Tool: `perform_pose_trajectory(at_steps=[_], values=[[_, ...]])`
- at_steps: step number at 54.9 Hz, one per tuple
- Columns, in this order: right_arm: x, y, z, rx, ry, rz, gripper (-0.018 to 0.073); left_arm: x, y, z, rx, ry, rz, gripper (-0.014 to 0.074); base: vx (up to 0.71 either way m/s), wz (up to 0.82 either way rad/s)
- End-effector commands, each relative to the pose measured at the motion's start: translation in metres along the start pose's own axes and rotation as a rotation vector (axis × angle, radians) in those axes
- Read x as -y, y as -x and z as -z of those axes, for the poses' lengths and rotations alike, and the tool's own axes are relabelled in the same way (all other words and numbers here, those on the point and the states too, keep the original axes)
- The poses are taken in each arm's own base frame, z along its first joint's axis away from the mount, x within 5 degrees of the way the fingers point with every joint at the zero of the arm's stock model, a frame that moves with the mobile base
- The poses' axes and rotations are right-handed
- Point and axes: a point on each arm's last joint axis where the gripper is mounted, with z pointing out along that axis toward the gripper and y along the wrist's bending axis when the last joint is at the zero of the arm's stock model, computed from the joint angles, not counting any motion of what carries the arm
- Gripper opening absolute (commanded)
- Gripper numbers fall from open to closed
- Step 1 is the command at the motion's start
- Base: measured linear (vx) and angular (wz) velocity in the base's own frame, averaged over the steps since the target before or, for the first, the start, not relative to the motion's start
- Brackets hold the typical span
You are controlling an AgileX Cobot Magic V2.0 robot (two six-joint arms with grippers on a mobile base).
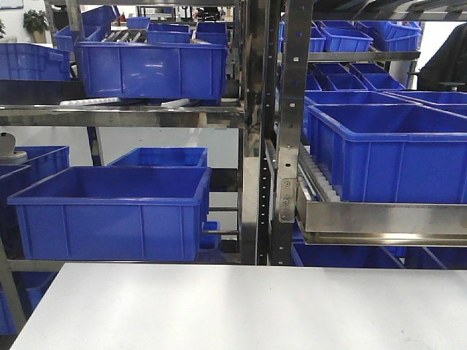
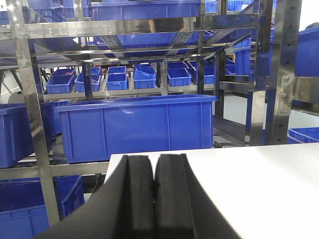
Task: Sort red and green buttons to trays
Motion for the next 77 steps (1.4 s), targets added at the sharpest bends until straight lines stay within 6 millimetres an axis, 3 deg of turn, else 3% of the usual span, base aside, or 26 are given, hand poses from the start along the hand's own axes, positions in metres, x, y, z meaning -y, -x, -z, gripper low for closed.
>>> perform_pose_trajectory(at_steps=[1, 31, 51, 57, 62, 68, 72, 77], values=[[-0.002, 0.004, 0.0, 0.078, 0.018, 0.006, -0.0009, 0.0, 0.015, 0.001, 0.096, -0.007, 0.012, -0.0006, 0.0, 0.0], [-0.002, 0.004, 0.0, 0.078, 0.018, 0.006, -0.0009, 0.001, 0.017, 0.001, 0.119, -0.009, 0.013, -0.0006, 0.0, 0.0], [-0.002, 0.006, 0.0, 0.107, 0.025, 0.007, -0.0009, 0.002, 0.038, 0.006, 0.346, -0.027, 0.012, -0.0006, 0.0, 0.0], [-0.005, 0.019, 0.003, 0.227, 0.051, 0.018, -0.0009, 0.002, 0.047, 0.007, 0.364, -0.026, 0.012, -0.0001, 0.0, 0.0], [-0.006, 0.041, 0.007, 0.308, 0.06, 0.019, -0.0009, 0.001, 0.063, 0.01, 0.36, -0.019, 0.009, 0.0006, 0.0, 0.0], [-0.005, 0.067, 0.007, 0.218, 0.026, 0.017, -0.0009, -0.001, 0.088, 0.009, 0.309, -0.007, -0.002, 0.0016, 0.0, 0.0], [-0.004, 0.086, 0.004, 0.141, 0.002, 0.015, -0.0009, -0.002, 0.098, 0.001, 0.231, -0.002, -0.001, 0.0025, 0.0, 0.0], [-0.004, 0.097, -0.007, 0.064, -0.008, 0.016, -0.0009, -0.002, 0.108, -0.016, 0.145, -0.001, 0.0, 0.0031, 0.0, 0.0]])
